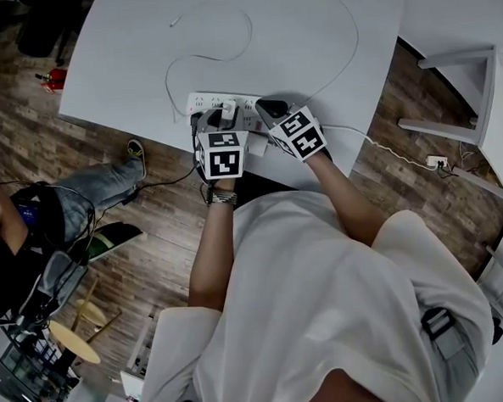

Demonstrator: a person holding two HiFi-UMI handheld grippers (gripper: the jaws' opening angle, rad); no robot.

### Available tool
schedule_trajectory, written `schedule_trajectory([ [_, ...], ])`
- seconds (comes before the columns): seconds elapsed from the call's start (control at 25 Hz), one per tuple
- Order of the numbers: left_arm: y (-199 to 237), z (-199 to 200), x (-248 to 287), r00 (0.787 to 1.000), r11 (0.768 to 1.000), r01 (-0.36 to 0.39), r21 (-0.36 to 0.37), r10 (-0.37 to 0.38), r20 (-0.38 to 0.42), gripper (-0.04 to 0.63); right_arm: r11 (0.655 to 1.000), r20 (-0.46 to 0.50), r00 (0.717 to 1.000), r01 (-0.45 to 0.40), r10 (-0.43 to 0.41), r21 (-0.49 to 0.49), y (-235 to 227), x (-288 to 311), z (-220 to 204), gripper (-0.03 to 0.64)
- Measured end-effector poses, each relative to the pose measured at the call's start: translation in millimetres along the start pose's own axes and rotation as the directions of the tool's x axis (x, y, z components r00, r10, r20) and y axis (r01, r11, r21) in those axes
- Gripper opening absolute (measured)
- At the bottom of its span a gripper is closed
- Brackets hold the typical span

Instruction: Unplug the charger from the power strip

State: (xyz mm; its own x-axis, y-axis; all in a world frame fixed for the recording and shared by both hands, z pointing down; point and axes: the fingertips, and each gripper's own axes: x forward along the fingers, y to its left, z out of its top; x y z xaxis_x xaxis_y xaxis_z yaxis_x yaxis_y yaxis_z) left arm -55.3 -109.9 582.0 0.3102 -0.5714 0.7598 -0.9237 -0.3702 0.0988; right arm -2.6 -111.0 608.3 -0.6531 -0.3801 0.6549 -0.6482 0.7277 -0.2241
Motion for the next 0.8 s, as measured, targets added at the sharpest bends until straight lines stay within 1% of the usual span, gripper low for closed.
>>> schedule_trajectory([
  [0.16,0.3,0.5,-2.9,0.998,0.99,0.046,-0.132,-0.041,0.044,0.141,1.0,0.003,1.0,-0.002,0.002,0.001,0.9,-2.4,-1.0,0.003],
  [0.28,0.1,2.1,-5.8,0.996,0.981,0.07,-0.182,-0.059,0.07,0.143,1.0,0.007,1.0,-0.004,0.004,0.0,1.7,-4.7,-0.5,0.003],
  [0.4,0.5,3.0,-5.7,0.994,0.974,0.086,-0.209,-0.071,0.08,0.143,1.0,0.009,1.0,-0.004,0.004,0.001,1.1,-4.4,-0.8,0.003],
  [0.48,0.5,3.5,-5.3,0.995,0.978,0.079,-0.194,-0.065,0.078,0.143,1.0,0.009,1.0,-0.003,0.003,0.001,0.7,-4.2,-0.6,0.003],
  [0.64,-1.2,4.1,-5.6,0.998,0.994,0.017,-0.108,-0.011,0.062,0.14,1.0,0.01,1.0,0.0,0.0,-0.002,1.0,-4.3,-0.3,0.003],
  [0.8,-2.1,2.6,-6.4,0.999,0.999,-0.013,-0.049,0.016,0.052,0.138,1.0,0.012,1.0,0.003,-0.003,-0.005,2.6,-3.9,-0.7,0.003],
])
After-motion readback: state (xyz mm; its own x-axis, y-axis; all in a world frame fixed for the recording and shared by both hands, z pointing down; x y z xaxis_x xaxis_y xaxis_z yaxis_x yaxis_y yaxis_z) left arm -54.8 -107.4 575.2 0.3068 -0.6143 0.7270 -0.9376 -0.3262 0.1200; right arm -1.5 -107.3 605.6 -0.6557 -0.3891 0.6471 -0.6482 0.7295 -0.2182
